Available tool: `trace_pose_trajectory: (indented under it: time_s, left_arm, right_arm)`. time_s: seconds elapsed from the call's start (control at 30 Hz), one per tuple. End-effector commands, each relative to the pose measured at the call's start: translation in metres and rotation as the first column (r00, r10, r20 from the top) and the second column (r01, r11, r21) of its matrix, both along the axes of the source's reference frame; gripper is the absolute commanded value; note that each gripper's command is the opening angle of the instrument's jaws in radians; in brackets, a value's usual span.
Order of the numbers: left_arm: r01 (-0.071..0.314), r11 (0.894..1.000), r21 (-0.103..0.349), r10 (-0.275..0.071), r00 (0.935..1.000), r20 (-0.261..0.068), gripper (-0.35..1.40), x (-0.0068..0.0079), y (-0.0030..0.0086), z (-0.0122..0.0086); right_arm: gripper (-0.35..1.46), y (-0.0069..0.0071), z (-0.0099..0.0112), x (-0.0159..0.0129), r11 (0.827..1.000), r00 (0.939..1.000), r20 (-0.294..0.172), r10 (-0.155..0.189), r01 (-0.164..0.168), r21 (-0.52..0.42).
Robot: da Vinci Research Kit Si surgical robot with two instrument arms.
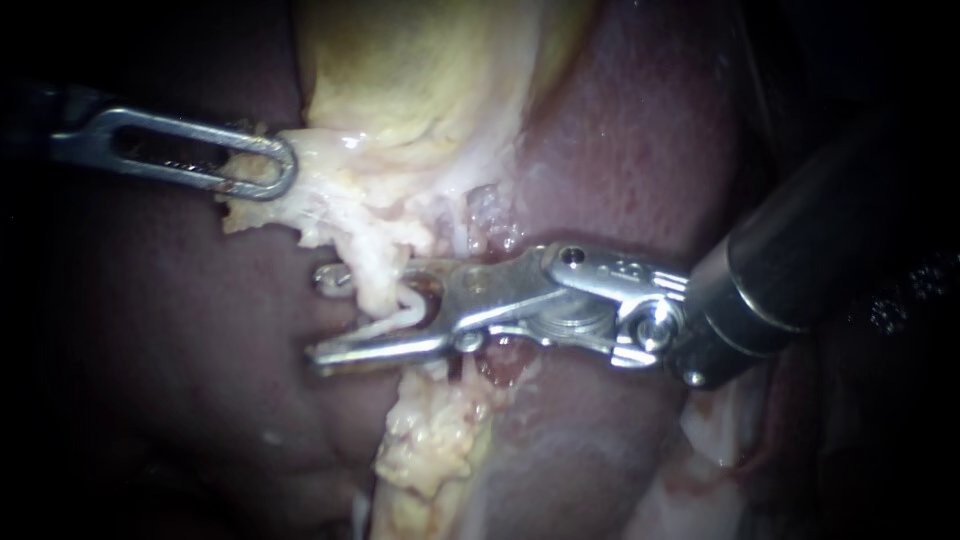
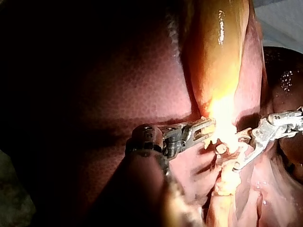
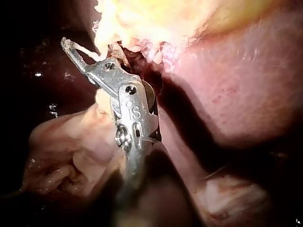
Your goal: Clipping third clip left tube
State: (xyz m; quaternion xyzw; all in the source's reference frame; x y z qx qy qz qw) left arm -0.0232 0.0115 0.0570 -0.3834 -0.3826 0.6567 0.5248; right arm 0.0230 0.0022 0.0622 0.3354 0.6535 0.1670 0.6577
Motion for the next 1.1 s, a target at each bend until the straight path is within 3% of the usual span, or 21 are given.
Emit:
trace_pose_trajectory:
  time_s: [0.03,0.3,0.43,1.1]
  left_arm:
    - [0.000,1.000,0.000,0.000,1.0000,0.000,-0.35,0.0000,0.0000,0.0000]
    - [-0.001,1.000,0.000,0.001,1.0000,0.001,-0.35,0.0000,0.0000,0.0001]
    - [-0.001,1.000,0.000,0.001,1.0000,0.000,-0.35,0.0000,0.0000,0.0001]
    - [-0.001,1.000,0.000,0.001,1.0000,0.001,-0.35,0.0000,0.0000,0.0002]
  right_arm:
    - [0.21,0.0000,0.0000,-0.0001,1.000,1.0000,0.003,-0.001,0.001,0.010]
    - [-0.04,-0.0001,-0.0001,-0.0005,0.998,0.9999,0.013,-0.006,0.005,0.056]
    - [-0.35,-0.0003,-0.0001,-0.0008,0.996,0.9998,0.019,-0.010,0.009,0.085]
    - [-0.35,-0.0001,-0.0001,-0.0008,0.994,0.9997,0.022,-0.014,0.011,0.109]
